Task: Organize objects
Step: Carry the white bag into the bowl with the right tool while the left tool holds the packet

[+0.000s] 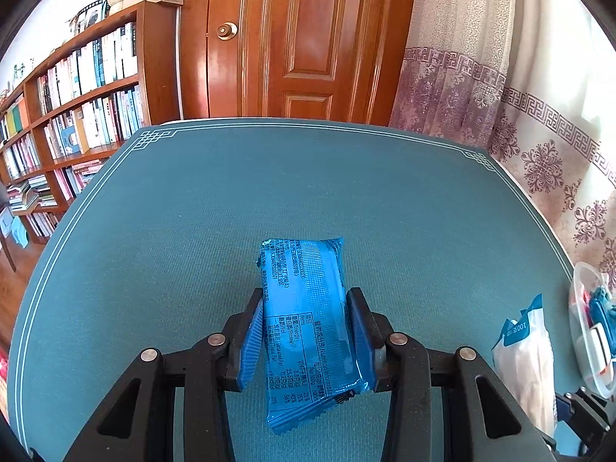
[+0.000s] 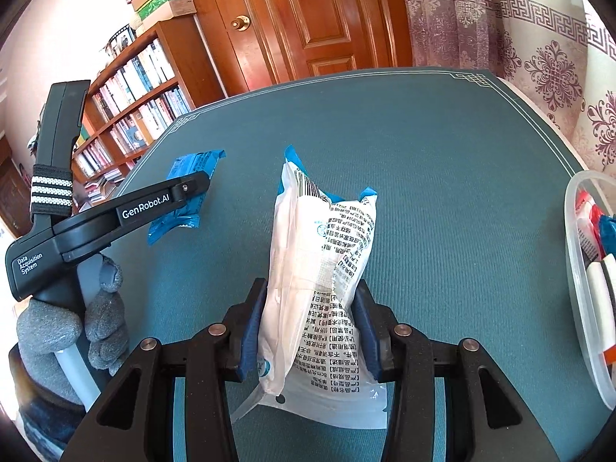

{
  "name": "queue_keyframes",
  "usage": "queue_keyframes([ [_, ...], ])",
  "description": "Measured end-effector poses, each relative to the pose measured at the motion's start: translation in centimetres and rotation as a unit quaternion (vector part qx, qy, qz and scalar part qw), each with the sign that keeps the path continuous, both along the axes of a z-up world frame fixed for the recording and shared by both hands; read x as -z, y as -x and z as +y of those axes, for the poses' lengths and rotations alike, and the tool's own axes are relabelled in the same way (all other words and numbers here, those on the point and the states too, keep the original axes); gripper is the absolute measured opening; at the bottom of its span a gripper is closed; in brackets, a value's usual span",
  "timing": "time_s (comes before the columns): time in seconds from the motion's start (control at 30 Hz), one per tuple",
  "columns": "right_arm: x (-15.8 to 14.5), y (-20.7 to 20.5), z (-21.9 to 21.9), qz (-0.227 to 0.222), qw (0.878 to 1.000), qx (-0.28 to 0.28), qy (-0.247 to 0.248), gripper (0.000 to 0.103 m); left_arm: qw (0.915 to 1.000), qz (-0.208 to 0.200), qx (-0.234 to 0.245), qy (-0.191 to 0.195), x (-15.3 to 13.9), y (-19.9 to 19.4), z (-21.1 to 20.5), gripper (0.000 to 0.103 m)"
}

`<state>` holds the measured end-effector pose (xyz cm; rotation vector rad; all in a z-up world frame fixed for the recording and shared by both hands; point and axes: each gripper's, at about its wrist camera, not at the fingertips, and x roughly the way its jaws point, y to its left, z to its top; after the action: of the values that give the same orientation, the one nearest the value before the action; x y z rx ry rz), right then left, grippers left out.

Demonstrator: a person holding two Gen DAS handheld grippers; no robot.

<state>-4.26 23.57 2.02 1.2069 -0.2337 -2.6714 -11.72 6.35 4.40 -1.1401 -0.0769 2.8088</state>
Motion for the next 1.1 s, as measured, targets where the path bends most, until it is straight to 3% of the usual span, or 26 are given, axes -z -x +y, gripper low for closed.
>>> queue_keyframes([
  [0.6,-2.8,-4.5,7.7,0.035,0.994,0.099,-0.010,0.045,0.9974,-0.003,0.071,0.013,0.2,-2.2,4.6,0.044],
  [0.83,-5.3,-8.0,12.8,0.062,0.984,0.164,-0.024,0.045,0.9942,-0.008,0.106,0.016,0.2,-3.0,6.9,0.044],
  [1.1,-6.0,-11.3,18.7,0.071,0.967,0.244,-0.037,0.045,0.9907,-0.016,0.134,0.015,0.0,-3.8,9.5,0.044],
])
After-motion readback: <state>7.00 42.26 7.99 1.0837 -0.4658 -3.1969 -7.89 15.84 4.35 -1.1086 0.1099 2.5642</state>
